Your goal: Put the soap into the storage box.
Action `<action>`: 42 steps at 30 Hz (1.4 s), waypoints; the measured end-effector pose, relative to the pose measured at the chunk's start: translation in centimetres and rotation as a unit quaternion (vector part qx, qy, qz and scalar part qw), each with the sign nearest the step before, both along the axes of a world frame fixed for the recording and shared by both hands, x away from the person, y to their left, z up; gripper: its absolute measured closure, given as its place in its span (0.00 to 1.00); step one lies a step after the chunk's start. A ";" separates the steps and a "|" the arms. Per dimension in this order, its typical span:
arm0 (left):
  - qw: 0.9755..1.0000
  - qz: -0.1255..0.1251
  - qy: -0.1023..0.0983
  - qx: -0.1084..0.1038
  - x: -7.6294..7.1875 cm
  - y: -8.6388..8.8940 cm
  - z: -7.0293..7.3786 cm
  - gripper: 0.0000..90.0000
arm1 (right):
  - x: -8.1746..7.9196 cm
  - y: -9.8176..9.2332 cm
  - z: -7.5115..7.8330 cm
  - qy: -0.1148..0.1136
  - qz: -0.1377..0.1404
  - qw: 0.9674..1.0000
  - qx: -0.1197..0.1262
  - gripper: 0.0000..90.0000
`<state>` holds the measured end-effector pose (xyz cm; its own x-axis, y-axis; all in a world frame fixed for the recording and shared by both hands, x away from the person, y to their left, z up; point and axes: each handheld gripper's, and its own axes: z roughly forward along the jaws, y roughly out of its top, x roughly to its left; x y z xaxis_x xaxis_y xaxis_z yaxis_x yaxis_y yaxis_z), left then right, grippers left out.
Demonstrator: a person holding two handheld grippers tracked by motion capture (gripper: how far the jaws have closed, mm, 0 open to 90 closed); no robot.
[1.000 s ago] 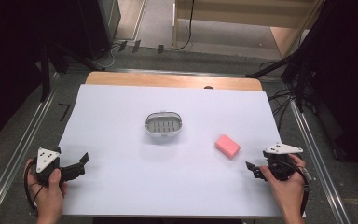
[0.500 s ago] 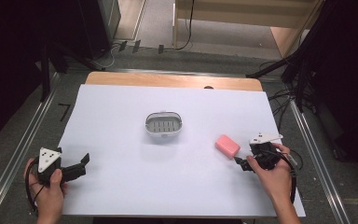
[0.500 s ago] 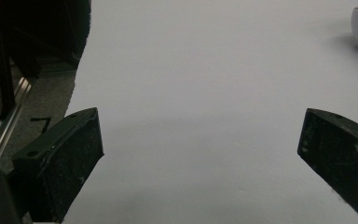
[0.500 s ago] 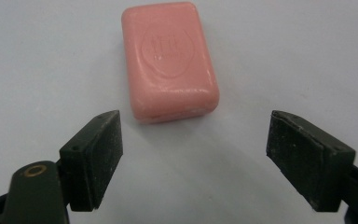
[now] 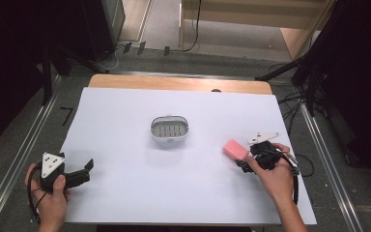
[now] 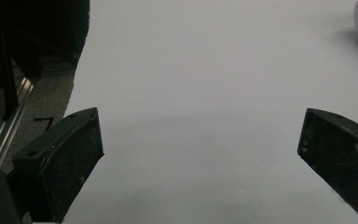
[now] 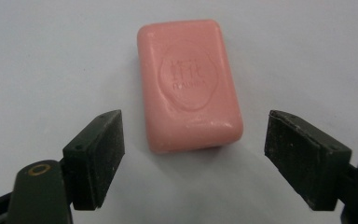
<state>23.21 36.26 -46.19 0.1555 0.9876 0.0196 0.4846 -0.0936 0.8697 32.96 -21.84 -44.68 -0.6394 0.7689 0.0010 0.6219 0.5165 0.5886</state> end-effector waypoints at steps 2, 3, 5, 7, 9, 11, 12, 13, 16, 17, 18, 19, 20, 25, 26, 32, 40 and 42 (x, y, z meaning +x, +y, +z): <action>1.000 0.000 -0.003 0.000 0.0 -0.1 0.0 0.00 | 0.1 0.2 0.0 0.002 0.000 1.000 -0.001 0.23; 1.000 -0.002 -0.003 0.002 0.0 -0.1 0.0 0.00 | 0.3 0.3 0.0 0.002 0.002 1.000 -0.002 0.23; 1.000 -0.003 -0.003 0.004 -0.1 -0.1 0.0 0.00 | 0.7 0.6 -0.1 0.007 0.005 1.000 -0.008 0.24; 1.000 -0.003 -0.003 0.003 -0.1 -0.1 0.0 0.00 | 0.8 0.7 -0.1 0.009 0.004 1.000 -0.009 0.24; 1.000 -0.005 -0.003 0.003 -0.1 -0.1 0.0 0.00 | 1.1 0.7 -0.1 0.010 0.006 1.000 -0.012 0.25; 1.000 -0.006 -0.003 0.003 -0.1 -0.1 0.0 0.00 | 1.6 0.9 -0.1 0.011 0.008 1.000 -0.014 0.27; 1.000 -0.006 -0.003 0.003 -0.1 -0.1 0.0 0.00 | 1.6 0.9 -0.1 0.011 0.008 1.000 -0.014 0.27; 1.000 -0.007 -0.003 0.004 -0.1 -0.1 0.0 0.00 | 2.0 1.0 -0.1 0.016 0.011 1.000 -0.015 0.29; 1.000 -0.008 -0.003 0.004 -0.1 -0.1 0.0 0.00 | 2.2 1.2 -0.3 0.022 0.011 0.999 -0.022 0.30; 1.000 -0.008 -0.003 0.004 -0.1 -0.1 0.0 0.00 | 2.6 1.4 -0.4 0.027 0.020 0.999 -0.027 0.30; 1.000 -0.008 -0.003 0.004 -0.1 -0.1 0.0 0.00 | 2.6 1.4 -0.4 0.027 0.020 0.999 -0.027 0.30; 1.000 -0.008 -0.002 0.005 0.0 -0.1 0.0 0.00 | 2.8 1.5 -0.5 0.032 0.024 0.999 -0.028 0.31; 1.000 -0.008 -0.002 0.005 0.0 -0.1 0.0 0.00 | 2.9 1.6 -0.5 0.034 0.024 0.999 -0.031 0.31; 1.000 -0.011 -0.005 0.005 -0.1 -0.1 0.0 0.00 | 3.2 2.1 -0.6 0.042 0.030 0.998 -0.036 0.34; 1.000 -0.011 -0.005 0.006 -0.1 -0.1 0.0 0.00 | 3.2 2.1 -0.6 0.042 0.030 0.998 -0.036 0.34; 1.000 -0.013 -0.004 0.004 -0.1 -0.1 0.0 0.00 | 3.8 2.6 -0.9 0.061 0.035 0.997 -0.038 0.40; 1.000 -0.014 -0.004 0.004 -0.1 -0.1 0.0 0.01 | 4.1 2.7 -0.9 0.068 0.042 0.996 -0.039 0.43; 1.000 -0.015 -0.004 0.004 -0.1 -0.1 0.0 0.01 | 4.0 2.8 -0.8 0.062 0.047 0.996 -0.046 0.43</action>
